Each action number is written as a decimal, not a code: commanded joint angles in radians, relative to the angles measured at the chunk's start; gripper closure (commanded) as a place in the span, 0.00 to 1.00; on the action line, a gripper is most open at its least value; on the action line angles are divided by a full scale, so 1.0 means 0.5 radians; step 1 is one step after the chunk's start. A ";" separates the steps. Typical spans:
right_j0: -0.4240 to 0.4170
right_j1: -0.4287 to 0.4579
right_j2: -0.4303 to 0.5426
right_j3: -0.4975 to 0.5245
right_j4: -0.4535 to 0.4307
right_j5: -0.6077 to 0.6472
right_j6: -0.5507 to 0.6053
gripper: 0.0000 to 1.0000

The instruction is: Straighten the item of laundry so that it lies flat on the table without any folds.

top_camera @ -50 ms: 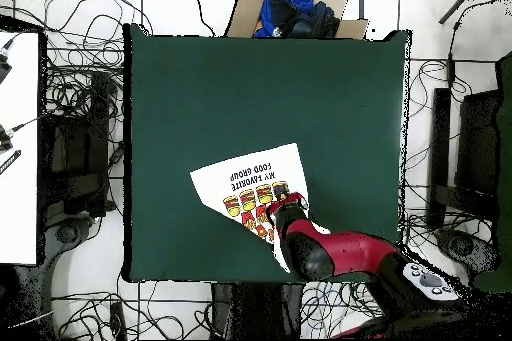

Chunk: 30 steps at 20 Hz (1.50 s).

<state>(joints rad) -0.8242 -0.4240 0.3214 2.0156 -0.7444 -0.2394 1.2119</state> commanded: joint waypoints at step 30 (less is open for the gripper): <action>0.333 0.047 -0.024 -0.557 0.264 0.134 0.396 1.00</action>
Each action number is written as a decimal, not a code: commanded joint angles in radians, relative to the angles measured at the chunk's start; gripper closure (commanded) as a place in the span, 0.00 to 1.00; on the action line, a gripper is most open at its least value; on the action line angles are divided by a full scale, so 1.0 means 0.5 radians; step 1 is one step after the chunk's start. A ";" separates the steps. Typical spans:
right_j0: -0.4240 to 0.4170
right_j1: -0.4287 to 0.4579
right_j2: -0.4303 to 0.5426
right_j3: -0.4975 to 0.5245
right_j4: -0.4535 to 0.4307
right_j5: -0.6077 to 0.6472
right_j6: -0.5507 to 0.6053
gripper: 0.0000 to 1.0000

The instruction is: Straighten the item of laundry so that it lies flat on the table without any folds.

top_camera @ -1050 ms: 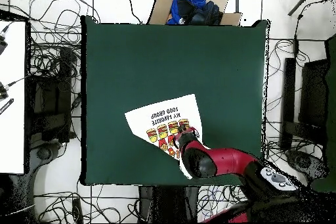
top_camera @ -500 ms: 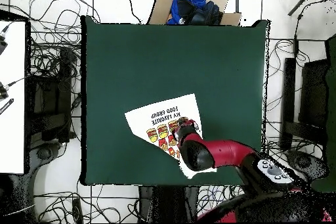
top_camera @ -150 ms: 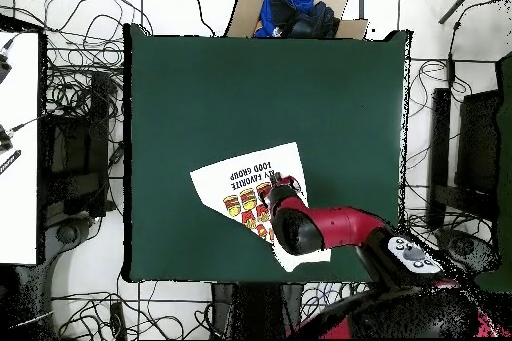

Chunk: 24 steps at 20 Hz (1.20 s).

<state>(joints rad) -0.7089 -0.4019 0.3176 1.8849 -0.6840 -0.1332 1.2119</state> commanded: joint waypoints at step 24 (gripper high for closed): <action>0.273 0.208 -0.214 -0.618 0.226 0.492 0.194 1.00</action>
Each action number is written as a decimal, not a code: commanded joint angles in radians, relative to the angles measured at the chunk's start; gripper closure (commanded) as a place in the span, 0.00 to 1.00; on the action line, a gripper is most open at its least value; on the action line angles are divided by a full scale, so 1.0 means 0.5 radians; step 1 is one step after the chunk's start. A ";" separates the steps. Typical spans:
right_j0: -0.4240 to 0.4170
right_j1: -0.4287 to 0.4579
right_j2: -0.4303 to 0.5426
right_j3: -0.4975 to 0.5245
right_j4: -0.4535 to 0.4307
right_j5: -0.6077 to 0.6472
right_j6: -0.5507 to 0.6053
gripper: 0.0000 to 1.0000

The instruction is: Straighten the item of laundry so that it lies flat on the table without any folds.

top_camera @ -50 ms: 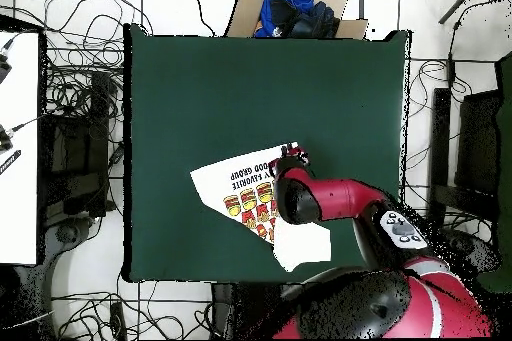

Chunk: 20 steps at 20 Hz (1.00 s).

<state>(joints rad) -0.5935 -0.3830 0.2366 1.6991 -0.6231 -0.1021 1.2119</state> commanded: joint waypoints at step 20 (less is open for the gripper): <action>0.084 0.090 -0.057 -0.202 0.181 0.650 0.186 1.00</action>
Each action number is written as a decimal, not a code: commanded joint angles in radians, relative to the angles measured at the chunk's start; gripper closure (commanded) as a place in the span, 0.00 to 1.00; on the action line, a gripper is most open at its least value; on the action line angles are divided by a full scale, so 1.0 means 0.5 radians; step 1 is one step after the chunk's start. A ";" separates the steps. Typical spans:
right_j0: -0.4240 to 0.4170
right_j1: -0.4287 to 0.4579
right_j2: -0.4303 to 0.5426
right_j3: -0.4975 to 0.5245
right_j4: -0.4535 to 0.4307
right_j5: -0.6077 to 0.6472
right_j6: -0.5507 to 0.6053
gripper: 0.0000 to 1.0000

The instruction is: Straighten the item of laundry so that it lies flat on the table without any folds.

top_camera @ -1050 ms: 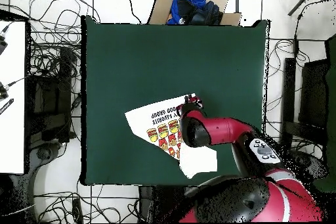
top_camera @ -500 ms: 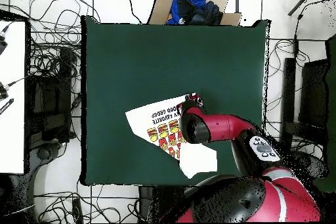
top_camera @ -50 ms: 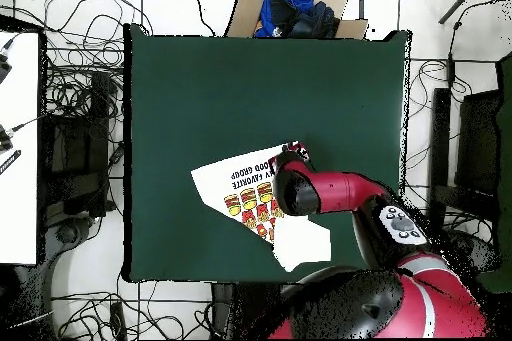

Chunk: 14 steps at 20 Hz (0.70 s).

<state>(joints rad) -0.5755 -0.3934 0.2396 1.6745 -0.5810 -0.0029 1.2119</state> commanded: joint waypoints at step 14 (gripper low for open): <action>0.063 -0.121 -0.033 0.051 0.137 0.515 0.267 1.00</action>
<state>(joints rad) -0.5671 -0.4538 0.2341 1.6902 -0.5562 0.1366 1.2119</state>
